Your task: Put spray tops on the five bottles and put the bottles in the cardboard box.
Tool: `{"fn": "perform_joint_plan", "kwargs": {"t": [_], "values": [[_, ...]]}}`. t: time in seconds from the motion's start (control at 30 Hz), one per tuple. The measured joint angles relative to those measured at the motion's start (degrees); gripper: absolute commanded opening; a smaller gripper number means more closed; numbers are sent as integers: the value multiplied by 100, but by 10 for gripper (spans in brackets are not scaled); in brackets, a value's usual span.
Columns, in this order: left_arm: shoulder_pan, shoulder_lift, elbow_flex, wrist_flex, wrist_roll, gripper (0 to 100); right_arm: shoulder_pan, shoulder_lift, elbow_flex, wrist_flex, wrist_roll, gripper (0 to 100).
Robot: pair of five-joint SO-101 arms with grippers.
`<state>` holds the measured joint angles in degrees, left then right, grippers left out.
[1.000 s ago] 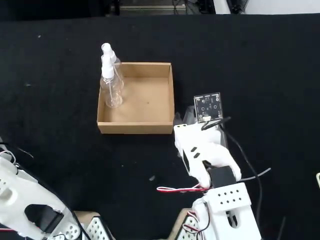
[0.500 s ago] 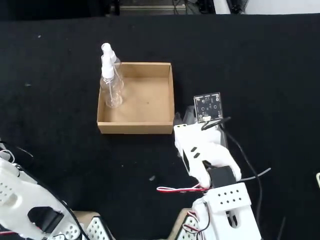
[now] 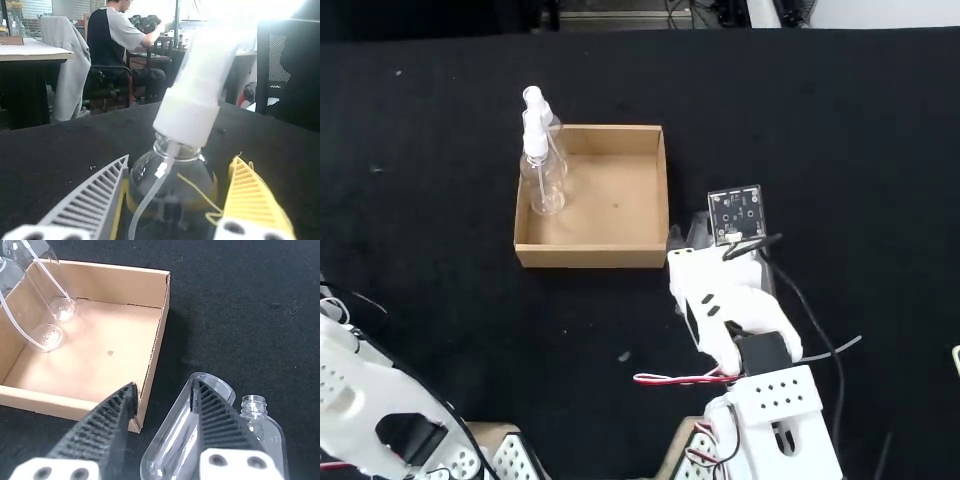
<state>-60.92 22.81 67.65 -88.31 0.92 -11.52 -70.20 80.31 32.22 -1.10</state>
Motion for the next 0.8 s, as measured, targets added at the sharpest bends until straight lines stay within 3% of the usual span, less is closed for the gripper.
{"fn": "perform_joint_plan", "kwargs": {"t": [0.13, 0.2, 0.3, 0.53, 0.8], "values": [[9, 0, 0, 0, 0, 13, 0, 0, 0, 0, 0, 159], [9, 0, 0, 0, 0, 72, 0, 0, 0, 0, 0, 159], [26, 0, 0, 0, 18, 23, 0, 0, 0, 0, 0, 159], [158, -378, 475, -18, 9, 28, 0, 0, 0, 0, 0, 159], [791, -2136, 1354, -18, 9, 28, 0, 0, 0, 0, 0, 159]]}}
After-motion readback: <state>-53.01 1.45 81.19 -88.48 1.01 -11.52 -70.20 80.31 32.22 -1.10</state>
